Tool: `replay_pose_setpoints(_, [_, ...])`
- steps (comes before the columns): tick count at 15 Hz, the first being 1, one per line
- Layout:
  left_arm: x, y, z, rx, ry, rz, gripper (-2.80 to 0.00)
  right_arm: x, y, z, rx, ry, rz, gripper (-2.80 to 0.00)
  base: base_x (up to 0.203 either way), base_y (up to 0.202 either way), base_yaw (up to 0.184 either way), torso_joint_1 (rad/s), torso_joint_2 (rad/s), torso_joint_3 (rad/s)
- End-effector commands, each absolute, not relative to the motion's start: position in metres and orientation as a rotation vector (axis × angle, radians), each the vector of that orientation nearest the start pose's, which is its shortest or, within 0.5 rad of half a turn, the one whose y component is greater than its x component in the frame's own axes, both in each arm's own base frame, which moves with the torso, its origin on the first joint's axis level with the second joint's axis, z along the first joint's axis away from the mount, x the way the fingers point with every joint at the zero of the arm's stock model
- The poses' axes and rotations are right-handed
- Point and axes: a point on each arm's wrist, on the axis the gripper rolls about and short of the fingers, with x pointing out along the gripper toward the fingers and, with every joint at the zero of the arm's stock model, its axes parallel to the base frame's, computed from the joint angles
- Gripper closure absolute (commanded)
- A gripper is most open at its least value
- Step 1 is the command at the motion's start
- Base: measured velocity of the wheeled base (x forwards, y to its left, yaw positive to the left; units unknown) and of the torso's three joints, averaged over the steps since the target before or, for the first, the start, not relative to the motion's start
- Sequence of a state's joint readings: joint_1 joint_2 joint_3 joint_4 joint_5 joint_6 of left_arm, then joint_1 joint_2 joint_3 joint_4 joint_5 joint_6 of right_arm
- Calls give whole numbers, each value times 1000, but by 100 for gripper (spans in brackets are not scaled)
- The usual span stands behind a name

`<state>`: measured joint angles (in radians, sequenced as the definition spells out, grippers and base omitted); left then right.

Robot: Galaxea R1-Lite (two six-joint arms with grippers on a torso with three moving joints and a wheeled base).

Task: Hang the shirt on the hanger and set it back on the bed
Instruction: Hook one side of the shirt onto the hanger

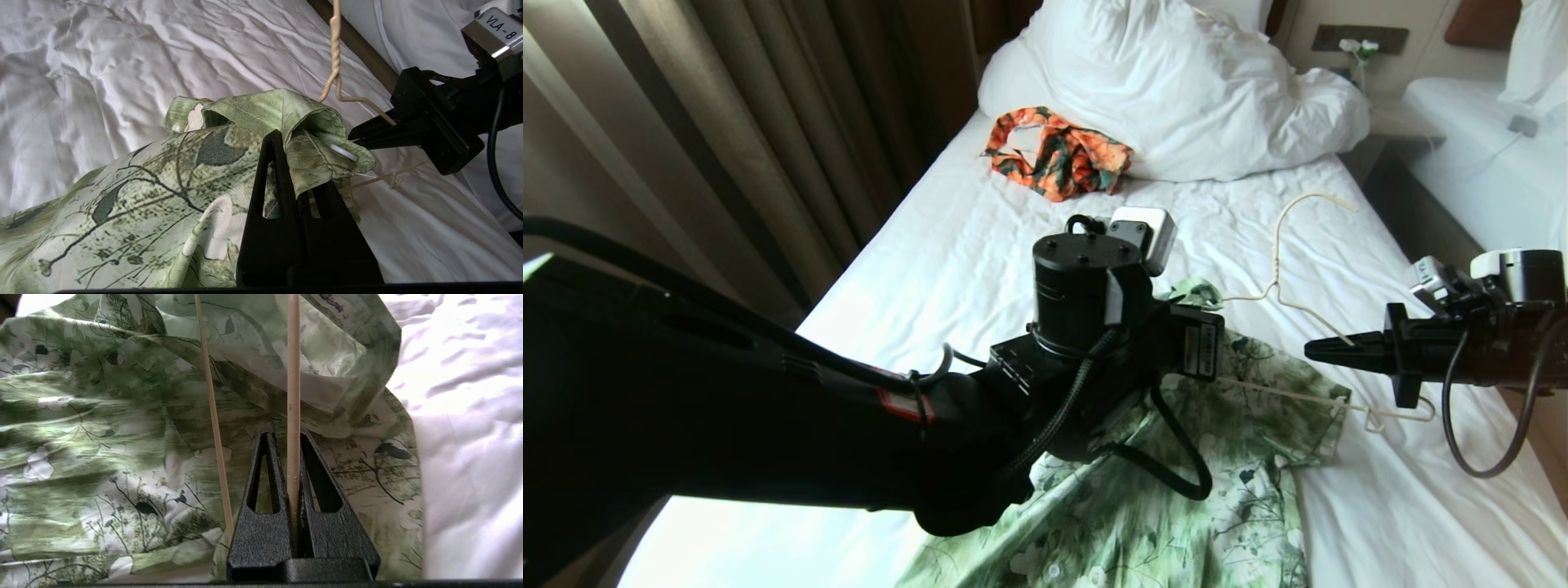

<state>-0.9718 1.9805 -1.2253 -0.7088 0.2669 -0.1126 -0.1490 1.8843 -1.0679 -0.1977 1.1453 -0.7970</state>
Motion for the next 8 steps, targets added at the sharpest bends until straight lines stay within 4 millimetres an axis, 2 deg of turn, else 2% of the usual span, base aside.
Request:
replay_pose_setpoints(1, [223, -341, 210, -90, 65, -719, 0, 335, -20, 162, -338, 82, 1116, 0, 0, 0, 0, 0, 0, 0])
replay_pose_setpoints(4, [199, -359, 216, -98, 52, -746, 0, 327, -19, 175, -308, 83, 1108, 0, 0, 0, 0, 0, 0, 0])
replay_pose_setpoints(8, [168, -379, 215, -85, 98, -831, 0, 311, -10, 182, -285, 62, 1159, 0, 0, 0, 0, 0, 0, 0])
